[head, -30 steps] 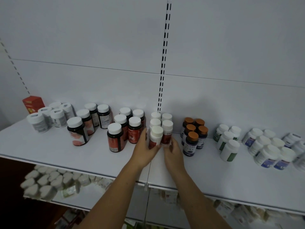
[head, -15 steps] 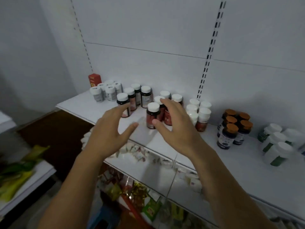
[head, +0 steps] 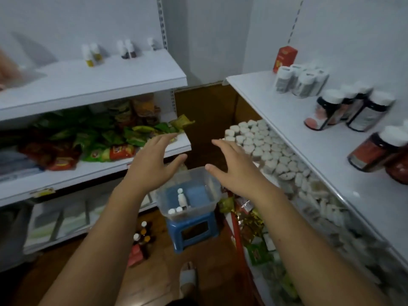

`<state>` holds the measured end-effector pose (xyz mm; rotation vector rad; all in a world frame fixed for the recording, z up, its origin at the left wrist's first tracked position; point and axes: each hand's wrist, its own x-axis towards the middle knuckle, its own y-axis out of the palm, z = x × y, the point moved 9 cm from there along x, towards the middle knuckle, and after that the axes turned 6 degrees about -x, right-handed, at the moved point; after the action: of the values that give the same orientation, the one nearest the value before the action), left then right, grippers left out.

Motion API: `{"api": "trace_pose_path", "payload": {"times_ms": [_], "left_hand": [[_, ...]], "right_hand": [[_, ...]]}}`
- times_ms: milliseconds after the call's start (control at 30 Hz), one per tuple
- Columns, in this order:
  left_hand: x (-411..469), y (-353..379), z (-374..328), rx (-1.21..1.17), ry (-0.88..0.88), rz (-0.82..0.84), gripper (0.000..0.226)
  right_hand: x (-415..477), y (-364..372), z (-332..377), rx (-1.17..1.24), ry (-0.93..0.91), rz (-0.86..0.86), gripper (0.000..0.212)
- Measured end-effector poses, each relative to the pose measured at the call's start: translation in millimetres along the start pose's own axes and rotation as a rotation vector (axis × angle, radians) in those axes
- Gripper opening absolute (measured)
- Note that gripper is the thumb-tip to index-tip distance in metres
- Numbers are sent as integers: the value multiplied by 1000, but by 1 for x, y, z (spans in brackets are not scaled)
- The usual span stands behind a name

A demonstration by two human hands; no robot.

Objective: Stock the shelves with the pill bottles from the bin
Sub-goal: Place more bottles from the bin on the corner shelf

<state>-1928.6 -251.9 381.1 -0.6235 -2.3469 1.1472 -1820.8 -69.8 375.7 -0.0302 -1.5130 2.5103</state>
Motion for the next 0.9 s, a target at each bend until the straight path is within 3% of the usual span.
{"api": "trace_pose_path", "payload": {"times_ms": [200, 433, 633, 900], "left_hand": [[23, 51, 120, -81, -180, 121, 68], [31, 175, 235, -201, -385, 473, 62], [4, 284, 295, -170, -488, 784, 56], [-8, 393, 341, -106, -471, 964, 43]], "right_hand": [[73, 113, -21, 30, 91, 227, 71], [120, 251, -66, 112, 284, 497, 68], [120, 373, -98, 147, 388, 782, 50], [116, 515, -136, 125, 382, 988, 37]]}}
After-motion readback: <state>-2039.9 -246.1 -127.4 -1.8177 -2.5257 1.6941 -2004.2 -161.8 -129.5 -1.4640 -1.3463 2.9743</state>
